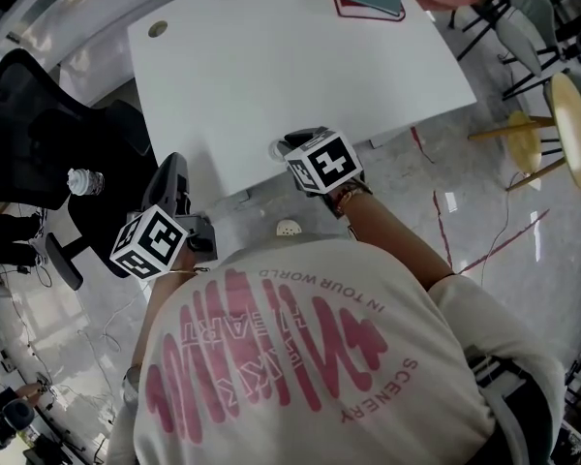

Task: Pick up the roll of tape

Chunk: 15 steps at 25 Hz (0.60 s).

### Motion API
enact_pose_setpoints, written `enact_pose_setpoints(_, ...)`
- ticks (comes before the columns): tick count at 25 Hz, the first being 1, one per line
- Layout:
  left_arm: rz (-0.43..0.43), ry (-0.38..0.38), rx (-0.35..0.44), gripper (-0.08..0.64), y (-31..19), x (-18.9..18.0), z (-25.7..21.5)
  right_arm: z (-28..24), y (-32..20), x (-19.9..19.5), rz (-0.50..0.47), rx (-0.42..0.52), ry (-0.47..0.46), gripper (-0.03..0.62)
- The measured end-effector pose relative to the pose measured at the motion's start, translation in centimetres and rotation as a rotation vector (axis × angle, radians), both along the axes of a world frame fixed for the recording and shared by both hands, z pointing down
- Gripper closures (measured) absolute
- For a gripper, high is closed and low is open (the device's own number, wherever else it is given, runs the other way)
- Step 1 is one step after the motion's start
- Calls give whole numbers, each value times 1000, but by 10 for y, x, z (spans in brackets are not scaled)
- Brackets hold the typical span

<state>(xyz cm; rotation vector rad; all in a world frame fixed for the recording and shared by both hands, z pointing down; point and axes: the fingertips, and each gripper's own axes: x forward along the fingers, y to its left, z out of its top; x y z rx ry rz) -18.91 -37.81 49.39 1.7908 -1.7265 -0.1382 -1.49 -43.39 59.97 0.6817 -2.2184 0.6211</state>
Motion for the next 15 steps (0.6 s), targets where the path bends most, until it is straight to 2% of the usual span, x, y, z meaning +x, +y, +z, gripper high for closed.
enact_pose_setpoints(5,7,-19,5,535,-1,3,-7,-4,-3,6,28,9,-1,525)
enact_pose_setpoints(15,3,-33,32,535,-7,5,-20,-26,-22,14,125,78,-65,526)
